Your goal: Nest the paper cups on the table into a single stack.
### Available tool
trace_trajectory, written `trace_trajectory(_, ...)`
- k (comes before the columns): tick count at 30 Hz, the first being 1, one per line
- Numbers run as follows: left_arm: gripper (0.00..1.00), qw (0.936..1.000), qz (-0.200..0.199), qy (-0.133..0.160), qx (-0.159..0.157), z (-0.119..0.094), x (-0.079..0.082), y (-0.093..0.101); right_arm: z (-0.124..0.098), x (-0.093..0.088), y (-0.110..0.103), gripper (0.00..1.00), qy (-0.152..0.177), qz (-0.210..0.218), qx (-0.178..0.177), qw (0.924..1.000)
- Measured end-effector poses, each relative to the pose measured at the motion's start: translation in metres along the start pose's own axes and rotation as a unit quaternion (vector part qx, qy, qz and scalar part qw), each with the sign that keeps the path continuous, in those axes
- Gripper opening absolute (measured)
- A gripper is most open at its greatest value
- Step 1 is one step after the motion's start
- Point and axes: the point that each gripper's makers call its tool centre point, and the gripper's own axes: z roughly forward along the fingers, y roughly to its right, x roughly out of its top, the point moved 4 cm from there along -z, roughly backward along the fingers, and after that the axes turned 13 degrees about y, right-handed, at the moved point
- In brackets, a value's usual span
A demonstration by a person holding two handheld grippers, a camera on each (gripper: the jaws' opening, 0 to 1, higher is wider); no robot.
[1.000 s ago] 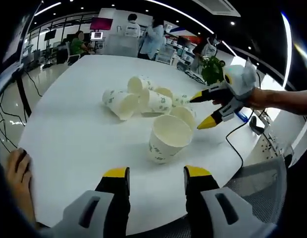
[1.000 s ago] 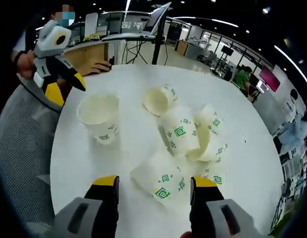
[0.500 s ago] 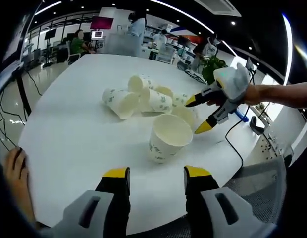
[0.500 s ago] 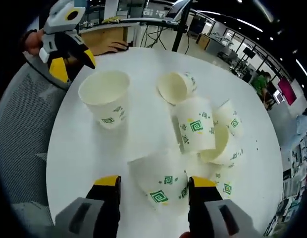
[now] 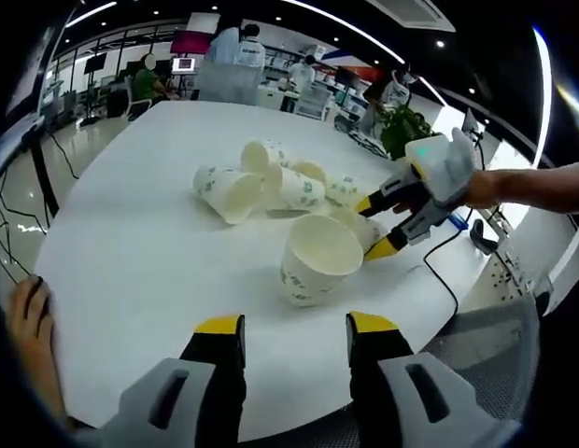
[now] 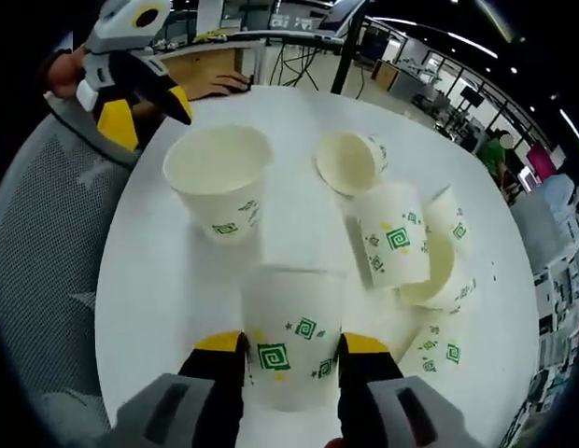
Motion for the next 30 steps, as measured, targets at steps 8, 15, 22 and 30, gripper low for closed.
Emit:
trace_trajectory(8, 0.41, 1.0, 0.004, 0.003, -0.004, 0.001, 0.001, 0.001, -0.008, -0.01, -0.013, 0.37, 0.015, 0.048, -0.024, 0.9984)
trace_trajectory(15, 0.41, 0.9999, 0.004, 0.01, -0.014, 0.008, -0.001, -0.007, -0.018, -0.014, -0.027, 0.36, 0.025, 0.086, -0.051, 0.9946)
trace_trajectory(22, 0.41, 0.9994, 0.003, 0.015, -0.029, 0.012, -0.002, -0.006, -0.031, -0.012, -0.034, 0.36, 0.03, 0.104, -0.076, 0.9911)
trace_trajectory(30, 0.41, 0.9989, 0.002, 0.016, -0.044, 0.014, -0.004, -0.005, -0.041, -0.009, -0.037, 0.36, 0.031, 0.107, -0.1, 0.9887)
